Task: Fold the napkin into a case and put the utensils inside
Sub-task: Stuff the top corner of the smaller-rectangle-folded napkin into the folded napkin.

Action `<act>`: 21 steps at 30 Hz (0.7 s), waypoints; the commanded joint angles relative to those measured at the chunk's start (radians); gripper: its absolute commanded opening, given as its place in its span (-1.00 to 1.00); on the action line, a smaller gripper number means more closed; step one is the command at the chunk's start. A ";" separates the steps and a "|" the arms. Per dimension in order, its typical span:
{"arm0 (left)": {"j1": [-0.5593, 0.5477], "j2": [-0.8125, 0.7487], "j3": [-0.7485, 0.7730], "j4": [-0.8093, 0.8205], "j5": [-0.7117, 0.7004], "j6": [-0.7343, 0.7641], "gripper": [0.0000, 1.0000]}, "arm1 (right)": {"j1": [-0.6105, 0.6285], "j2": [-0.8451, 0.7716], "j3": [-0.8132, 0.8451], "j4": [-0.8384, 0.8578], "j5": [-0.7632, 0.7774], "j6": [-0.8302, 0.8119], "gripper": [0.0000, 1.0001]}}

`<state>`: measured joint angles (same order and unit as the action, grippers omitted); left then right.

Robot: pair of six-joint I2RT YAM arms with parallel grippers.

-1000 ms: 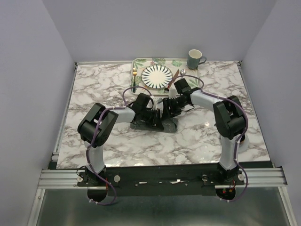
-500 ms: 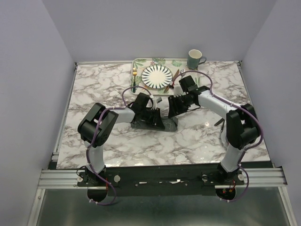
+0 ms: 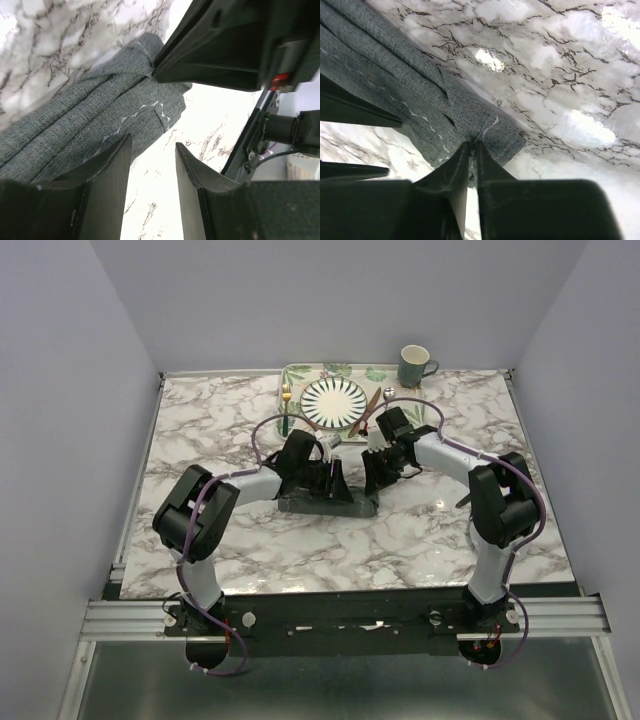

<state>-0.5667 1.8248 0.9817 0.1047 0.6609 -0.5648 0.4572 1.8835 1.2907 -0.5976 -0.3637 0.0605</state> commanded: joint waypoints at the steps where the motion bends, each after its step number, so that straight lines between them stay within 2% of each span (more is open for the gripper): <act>1: -0.010 -0.094 0.031 -0.089 -0.141 0.197 0.00 | 0.005 0.017 0.001 -0.027 0.028 -0.017 -0.74; 3: -0.018 -0.117 0.023 -0.103 -0.165 0.297 0.02 | 0.003 0.022 0.001 -0.031 0.017 -0.019 -0.77; 5: -0.025 -0.165 -0.011 -0.103 -0.190 0.466 0.04 | 0.003 0.023 0.002 -0.036 0.012 -0.019 -0.87; 7: -0.032 -0.205 -0.049 -0.091 -0.189 0.590 0.06 | 0.003 0.023 0.001 -0.037 0.011 -0.019 -0.88; 8: -0.035 -0.214 -0.058 -0.086 -0.182 0.724 0.07 | 0.003 0.023 0.001 -0.036 0.009 -0.019 -0.95; 9: -0.035 -0.222 -0.066 -0.079 -0.181 0.773 0.09 | 0.001 0.025 0.001 -0.037 0.008 -0.014 -0.96; 12: -0.038 -0.234 -0.086 -0.062 -0.095 0.975 0.09 | 0.005 0.032 0.007 -0.042 -0.004 -0.007 -0.99; 15: -0.077 -0.231 -0.097 -0.053 -0.067 1.156 -0.01 | 0.003 0.035 0.016 -0.045 -0.011 0.002 -0.99; 21: -0.119 -0.194 -0.081 -0.063 -0.067 1.356 -0.20 | 0.003 0.034 0.013 -0.045 -0.037 0.015 -0.99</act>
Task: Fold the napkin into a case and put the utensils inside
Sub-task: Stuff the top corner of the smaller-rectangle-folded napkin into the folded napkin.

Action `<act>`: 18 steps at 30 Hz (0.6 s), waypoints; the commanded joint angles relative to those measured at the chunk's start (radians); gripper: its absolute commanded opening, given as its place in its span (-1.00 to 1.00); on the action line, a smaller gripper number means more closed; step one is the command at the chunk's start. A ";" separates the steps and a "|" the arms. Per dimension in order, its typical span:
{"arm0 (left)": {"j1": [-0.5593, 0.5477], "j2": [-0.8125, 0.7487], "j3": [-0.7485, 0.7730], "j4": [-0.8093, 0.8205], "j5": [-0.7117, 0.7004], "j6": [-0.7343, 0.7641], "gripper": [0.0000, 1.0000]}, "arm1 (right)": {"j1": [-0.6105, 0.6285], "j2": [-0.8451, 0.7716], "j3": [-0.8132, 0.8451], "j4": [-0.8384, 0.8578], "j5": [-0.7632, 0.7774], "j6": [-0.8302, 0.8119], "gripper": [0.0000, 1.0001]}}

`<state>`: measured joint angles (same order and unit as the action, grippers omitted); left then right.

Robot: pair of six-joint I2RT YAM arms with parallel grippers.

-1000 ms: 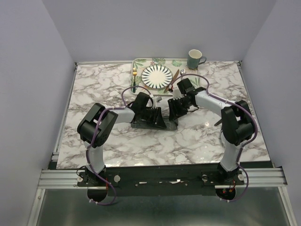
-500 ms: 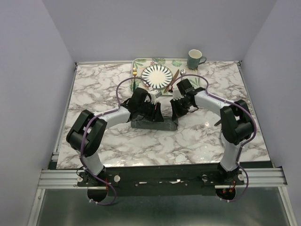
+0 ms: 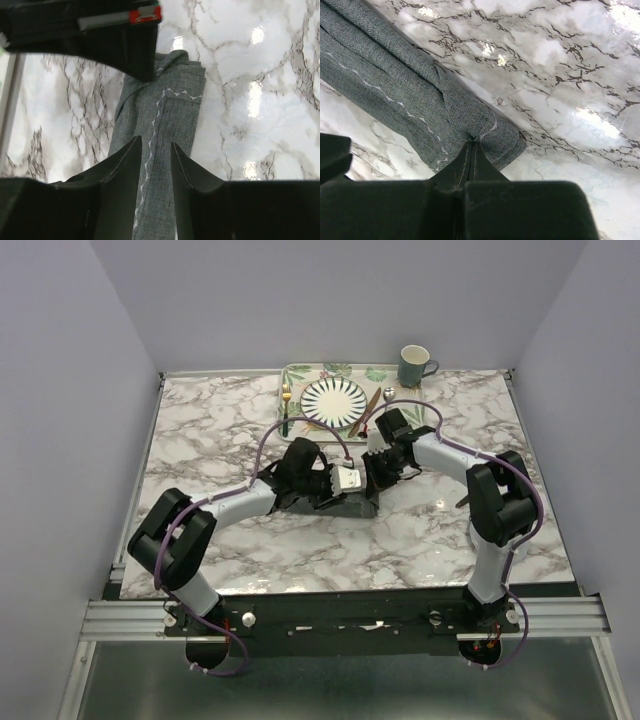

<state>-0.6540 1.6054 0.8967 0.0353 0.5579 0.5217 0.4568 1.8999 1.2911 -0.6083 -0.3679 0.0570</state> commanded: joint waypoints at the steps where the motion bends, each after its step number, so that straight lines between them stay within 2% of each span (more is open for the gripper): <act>1: -0.044 0.039 0.005 0.005 0.036 0.317 -0.21 | 0.003 0.018 0.013 -0.036 -0.039 0.021 -0.99; 7: -0.073 0.109 0.039 0.003 0.022 0.389 -0.25 | 0.003 0.018 0.019 -0.036 -0.048 0.026 -0.99; 18: -0.121 0.186 0.102 0.028 -0.026 0.390 -0.24 | 0.005 0.014 0.013 -0.038 -0.075 0.027 -0.99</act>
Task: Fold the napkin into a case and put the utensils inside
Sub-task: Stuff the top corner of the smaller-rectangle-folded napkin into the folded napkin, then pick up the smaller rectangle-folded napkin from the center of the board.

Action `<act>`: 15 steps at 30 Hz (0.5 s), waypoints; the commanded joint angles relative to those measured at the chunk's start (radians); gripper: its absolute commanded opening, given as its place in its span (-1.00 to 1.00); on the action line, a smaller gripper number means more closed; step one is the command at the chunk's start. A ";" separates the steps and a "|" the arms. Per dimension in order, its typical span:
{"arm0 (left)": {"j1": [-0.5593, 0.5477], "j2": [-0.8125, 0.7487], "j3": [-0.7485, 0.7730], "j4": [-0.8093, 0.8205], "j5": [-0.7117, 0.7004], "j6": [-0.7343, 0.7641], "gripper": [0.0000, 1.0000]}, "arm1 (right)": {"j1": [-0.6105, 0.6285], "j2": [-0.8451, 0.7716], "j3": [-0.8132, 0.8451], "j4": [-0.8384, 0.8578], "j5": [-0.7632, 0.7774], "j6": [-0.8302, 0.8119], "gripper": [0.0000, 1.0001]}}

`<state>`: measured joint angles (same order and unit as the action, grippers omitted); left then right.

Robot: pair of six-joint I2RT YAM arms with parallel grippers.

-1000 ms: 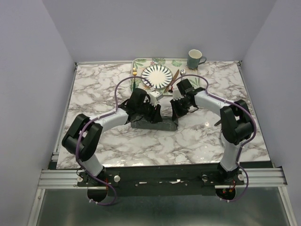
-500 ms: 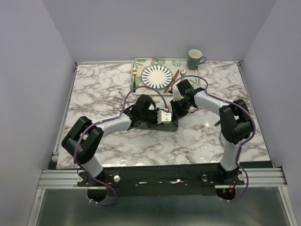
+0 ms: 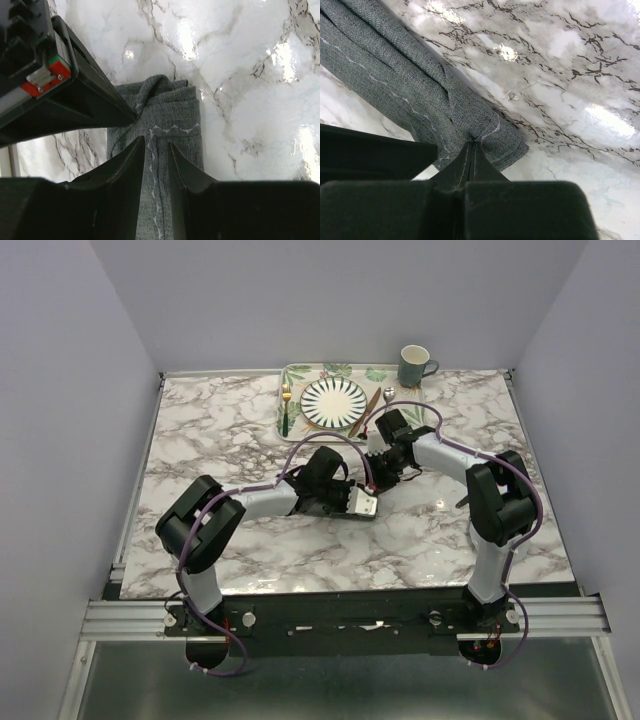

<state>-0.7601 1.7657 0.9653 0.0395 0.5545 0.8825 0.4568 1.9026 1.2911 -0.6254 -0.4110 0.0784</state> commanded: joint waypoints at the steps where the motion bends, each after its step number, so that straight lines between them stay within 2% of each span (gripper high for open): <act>1: -0.018 0.029 0.035 0.023 -0.025 0.030 -0.24 | 0.003 0.013 0.014 -0.020 -0.035 0.007 -0.99; 11: -0.022 0.057 0.032 -0.033 -0.056 0.099 -0.21 | 0.003 0.012 0.014 -0.020 -0.037 0.006 -0.99; 14: -0.022 0.061 0.030 -0.029 -0.059 0.089 -0.31 | 0.003 0.010 0.010 -0.020 -0.048 0.006 -0.99; 15: -0.022 0.063 0.030 -0.024 -0.061 0.081 -0.44 | 0.005 0.010 0.008 -0.020 -0.052 0.007 -0.99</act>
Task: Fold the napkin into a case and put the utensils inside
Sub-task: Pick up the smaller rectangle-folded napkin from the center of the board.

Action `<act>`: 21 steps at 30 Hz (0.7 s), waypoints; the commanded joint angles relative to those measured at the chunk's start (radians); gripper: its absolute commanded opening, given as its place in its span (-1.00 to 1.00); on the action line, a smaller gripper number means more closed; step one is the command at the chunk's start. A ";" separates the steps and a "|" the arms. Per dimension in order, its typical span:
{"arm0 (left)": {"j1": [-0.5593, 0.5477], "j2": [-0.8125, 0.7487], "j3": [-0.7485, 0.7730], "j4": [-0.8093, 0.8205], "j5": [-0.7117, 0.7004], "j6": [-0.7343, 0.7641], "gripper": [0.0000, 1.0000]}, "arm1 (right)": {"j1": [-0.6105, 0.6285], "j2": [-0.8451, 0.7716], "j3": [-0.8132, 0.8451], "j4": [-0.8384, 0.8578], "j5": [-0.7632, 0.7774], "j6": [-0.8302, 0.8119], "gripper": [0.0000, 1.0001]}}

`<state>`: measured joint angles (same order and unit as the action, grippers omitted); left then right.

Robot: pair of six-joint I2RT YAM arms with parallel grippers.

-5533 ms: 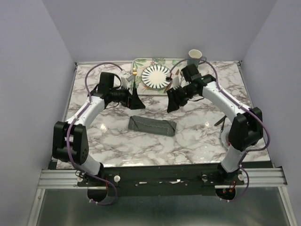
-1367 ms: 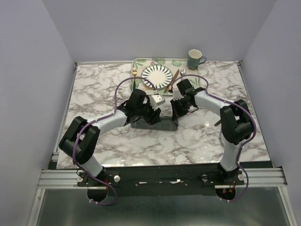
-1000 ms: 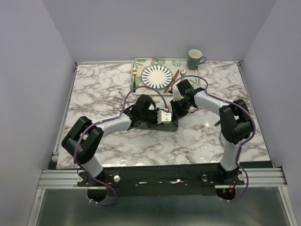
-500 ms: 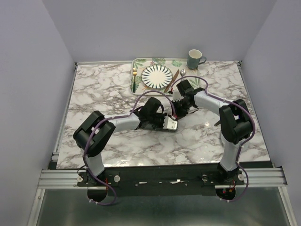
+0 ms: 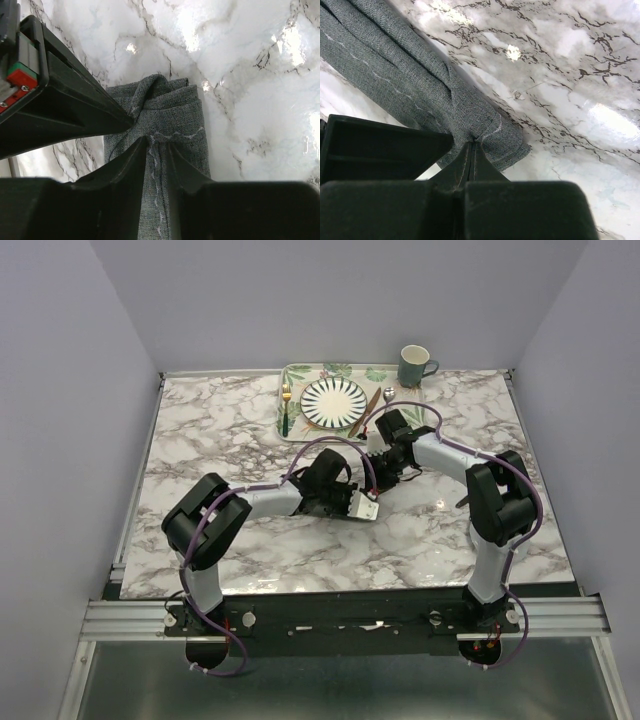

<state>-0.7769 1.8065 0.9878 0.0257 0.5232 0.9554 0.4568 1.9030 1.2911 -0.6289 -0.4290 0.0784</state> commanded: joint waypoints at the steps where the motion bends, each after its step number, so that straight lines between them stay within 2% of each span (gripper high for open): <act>1: -0.005 0.022 0.008 0.002 -0.031 0.002 -0.52 | 0.003 0.008 0.007 -0.017 -0.037 0.009 -0.99; 9: -0.005 0.024 0.003 0.055 -0.066 -0.003 -1.00 | 0.003 0.008 -0.001 -0.017 -0.060 0.015 -0.99; 21: -0.005 0.040 0.012 0.066 -0.094 0.008 -1.00 | 0.003 -0.035 -0.009 -0.040 -0.054 0.020 -0.99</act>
<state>-0.7803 1.8168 0.9878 0.0639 0.4610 0.9356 0.4568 1.9007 1.2907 -0.6304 -0.4618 0.0853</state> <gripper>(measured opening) 0.005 0.012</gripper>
